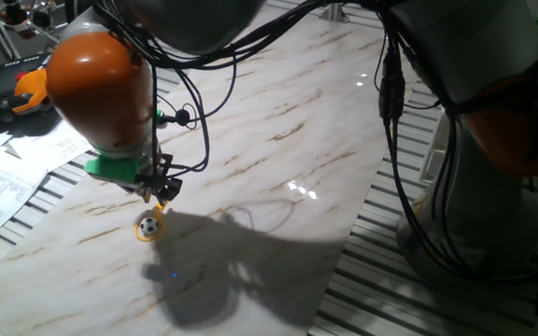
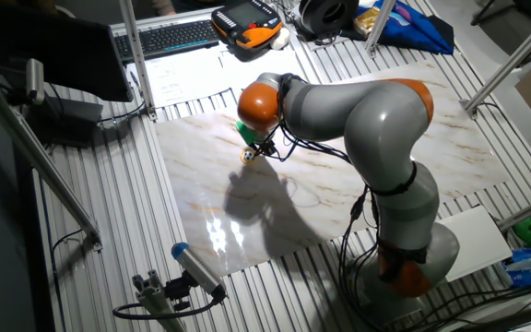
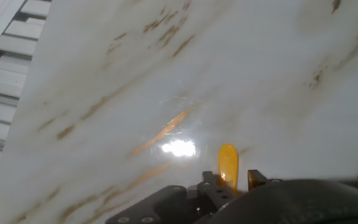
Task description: Attach the bubble ring to the ball
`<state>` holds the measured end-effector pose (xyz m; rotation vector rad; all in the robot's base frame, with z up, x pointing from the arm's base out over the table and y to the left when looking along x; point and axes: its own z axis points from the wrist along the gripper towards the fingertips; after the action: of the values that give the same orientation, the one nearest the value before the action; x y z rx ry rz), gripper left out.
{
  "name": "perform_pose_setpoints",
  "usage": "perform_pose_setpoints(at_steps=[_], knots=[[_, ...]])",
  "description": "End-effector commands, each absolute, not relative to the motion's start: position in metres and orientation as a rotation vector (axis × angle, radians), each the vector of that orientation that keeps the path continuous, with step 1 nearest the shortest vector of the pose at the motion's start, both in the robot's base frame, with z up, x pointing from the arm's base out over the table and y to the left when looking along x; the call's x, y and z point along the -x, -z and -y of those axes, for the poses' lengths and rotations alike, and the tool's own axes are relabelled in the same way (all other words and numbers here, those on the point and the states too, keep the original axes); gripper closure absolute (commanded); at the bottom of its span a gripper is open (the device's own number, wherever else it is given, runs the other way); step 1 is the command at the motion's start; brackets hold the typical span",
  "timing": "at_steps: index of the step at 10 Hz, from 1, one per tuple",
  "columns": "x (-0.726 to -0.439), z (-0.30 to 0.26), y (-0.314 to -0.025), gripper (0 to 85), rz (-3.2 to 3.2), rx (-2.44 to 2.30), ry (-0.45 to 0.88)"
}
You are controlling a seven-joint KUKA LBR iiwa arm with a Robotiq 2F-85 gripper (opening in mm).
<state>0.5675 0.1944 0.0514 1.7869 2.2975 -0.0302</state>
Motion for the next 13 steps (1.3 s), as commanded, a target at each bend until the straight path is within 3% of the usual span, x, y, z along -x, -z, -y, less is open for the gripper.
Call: perform_pose_setpoints(at_steps=[1,5,11,12,13], knots=[[-0.567,-0.196,-0.057,34.0,-2.318,-1.787,0.022],[-0.564,-0.208,-0.089,34.0,-2.491,-1.695,0.029],[-0.555,-0.179,-0.162,34.0,-2.874,-1.001,0.069],[-0.555,-0.17,-0.173,51.0,-2.904,-0.922,0.084],[-0.554,-0.162,-0.183,51.0,-2.929,-0.851,0.086]])
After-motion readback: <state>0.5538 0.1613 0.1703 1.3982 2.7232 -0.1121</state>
